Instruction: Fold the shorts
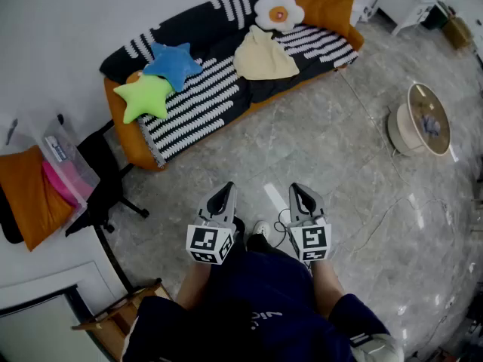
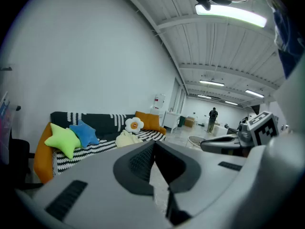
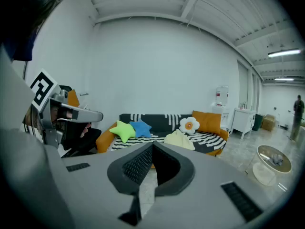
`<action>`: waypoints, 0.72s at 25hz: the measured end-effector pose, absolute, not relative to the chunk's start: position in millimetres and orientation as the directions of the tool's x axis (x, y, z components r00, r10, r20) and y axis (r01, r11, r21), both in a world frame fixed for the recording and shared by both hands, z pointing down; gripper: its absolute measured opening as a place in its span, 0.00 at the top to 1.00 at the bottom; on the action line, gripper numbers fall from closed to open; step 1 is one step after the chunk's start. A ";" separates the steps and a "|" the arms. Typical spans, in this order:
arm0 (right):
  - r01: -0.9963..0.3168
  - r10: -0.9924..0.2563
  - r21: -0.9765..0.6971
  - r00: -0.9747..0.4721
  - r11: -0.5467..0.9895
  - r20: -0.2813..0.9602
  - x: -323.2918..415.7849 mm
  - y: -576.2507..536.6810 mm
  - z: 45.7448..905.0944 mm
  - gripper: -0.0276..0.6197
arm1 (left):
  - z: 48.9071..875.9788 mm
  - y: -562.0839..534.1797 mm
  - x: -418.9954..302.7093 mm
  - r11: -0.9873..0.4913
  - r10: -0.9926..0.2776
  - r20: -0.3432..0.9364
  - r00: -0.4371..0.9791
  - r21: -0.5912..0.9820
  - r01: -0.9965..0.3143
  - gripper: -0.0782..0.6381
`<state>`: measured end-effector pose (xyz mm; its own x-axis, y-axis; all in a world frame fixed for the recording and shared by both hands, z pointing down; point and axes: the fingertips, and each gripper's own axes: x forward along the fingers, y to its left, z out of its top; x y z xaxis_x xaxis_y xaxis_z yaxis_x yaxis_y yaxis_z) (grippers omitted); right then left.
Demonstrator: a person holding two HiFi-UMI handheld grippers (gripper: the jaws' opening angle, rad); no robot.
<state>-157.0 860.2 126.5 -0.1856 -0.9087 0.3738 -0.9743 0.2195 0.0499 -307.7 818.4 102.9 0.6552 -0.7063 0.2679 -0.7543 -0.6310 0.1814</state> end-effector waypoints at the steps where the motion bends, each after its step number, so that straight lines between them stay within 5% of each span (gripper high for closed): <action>1: -0.976 -0.912 0.053 -0.178 0.212 0.369 -154.6 862.6 125.0 0.95 | 101.9 822.0 -307.9 -0.630 -0.711 0.265 0.651 0.168 -0.758 0.89; 12: -0.986 -0.926 0.060 -0.123 0.154 0.358 -146.6 868.9 125.2 0.94 | 105.7 822.3 -309.0 -0.640 -0.699 0.263 0.665 0.184 -0.746 0.85; 14: -0.980 -0.914 0.054 -0.159 0.192 0.373 -149.8 862.8 128.3 0.63 | 106.0 817.9 -299.4 -0.682 -0.664 0.262 0.700 0.172 -0.711 0.61; 18: -0.974 -0.908 0.075 -0.168 0.212 0.384 -151.2 848.1 128.3 0.33 | 104.5 802.2 -294.8 -0.727 -0.624 0.253 0.740 0.160 -0.668 0.45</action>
<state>-151.2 848.1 128.3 -0.1682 -0.9080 0.3837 -0.9744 0.2120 0.0747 -294.8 802.2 104.5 0.7397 -0.6237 0.2527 -0.6678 -0.7269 0.1604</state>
